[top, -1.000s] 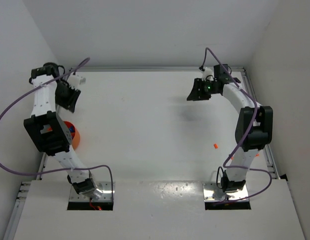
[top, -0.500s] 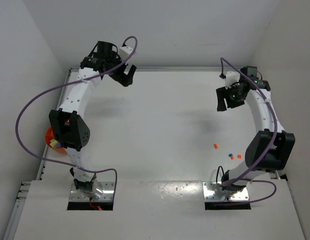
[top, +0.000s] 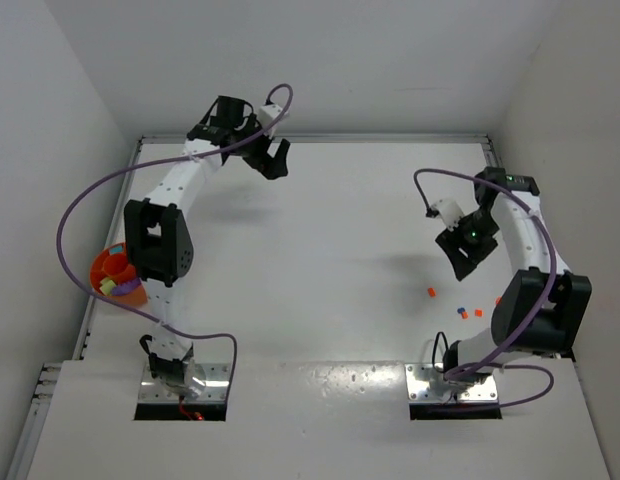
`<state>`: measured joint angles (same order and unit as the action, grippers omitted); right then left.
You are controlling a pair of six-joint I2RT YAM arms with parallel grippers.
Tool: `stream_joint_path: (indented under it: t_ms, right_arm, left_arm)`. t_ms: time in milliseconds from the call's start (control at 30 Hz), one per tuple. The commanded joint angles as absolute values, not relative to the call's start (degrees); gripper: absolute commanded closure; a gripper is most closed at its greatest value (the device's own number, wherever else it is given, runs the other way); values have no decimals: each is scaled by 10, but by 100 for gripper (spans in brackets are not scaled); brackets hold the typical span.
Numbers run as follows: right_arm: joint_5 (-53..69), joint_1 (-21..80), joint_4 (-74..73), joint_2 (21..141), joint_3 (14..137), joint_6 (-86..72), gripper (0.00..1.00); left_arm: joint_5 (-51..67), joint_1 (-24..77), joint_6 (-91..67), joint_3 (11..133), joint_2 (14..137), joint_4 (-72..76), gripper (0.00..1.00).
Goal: Sort the legos into containers by color
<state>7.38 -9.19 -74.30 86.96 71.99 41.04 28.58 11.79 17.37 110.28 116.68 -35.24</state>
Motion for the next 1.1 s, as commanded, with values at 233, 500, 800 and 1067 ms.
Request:
stream_joint_path:
  t_ms: [233,500,800,1067]
  right_arm:
    - [29,-82,-802,947,708,425,53]
    - [32,-75,-734,987,658,317,59]
    - [-18,-81,-650,961,583,240,56]
    - [-24,-86,-542,914,499,213,59]
  left_arm:
    - [313,122,181,1128,1186,-347,0]
    - [288,117,181,1133,1191,-352,0]
    - [283,117,175,1128,1191,-352,0]
    - [283,117,164,1128,1191,-352,0]
